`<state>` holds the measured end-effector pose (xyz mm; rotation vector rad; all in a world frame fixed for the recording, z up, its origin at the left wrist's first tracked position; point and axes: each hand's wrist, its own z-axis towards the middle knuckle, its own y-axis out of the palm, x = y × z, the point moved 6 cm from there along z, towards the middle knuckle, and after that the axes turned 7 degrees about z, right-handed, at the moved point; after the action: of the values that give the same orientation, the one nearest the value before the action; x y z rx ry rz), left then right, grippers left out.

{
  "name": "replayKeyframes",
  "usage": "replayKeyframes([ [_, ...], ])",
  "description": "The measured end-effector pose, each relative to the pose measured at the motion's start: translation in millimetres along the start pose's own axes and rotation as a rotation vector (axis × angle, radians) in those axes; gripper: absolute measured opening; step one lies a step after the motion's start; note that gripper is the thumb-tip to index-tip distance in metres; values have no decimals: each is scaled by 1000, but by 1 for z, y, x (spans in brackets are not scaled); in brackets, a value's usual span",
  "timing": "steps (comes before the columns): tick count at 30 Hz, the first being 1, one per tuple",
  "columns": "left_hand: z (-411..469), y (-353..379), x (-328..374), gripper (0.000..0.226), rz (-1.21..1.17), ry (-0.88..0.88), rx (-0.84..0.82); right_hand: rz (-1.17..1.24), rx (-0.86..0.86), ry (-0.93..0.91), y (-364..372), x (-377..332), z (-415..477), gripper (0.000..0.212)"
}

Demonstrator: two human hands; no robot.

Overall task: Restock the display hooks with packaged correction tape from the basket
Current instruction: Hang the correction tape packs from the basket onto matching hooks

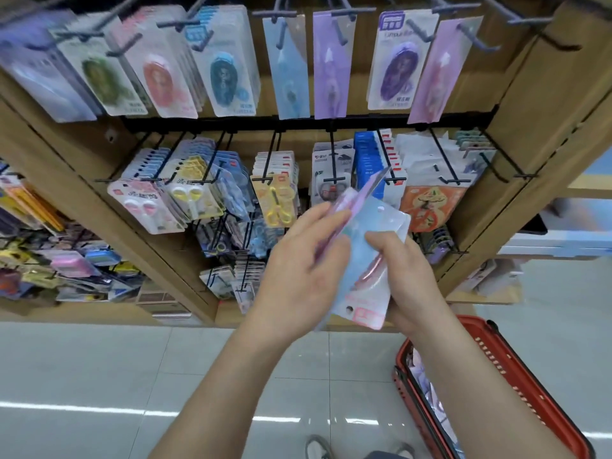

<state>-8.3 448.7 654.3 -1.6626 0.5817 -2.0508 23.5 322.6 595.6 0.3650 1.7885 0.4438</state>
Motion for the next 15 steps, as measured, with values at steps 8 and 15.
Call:
replayKeyframes([
  [8,6,-3,-36,60,-689,-328,-11,-154,-110,-35,10,-10,8,40],
  [15,10,-2,-49,48,-751,-409,179,-347,-168,-340,18,-29,10,71],
])
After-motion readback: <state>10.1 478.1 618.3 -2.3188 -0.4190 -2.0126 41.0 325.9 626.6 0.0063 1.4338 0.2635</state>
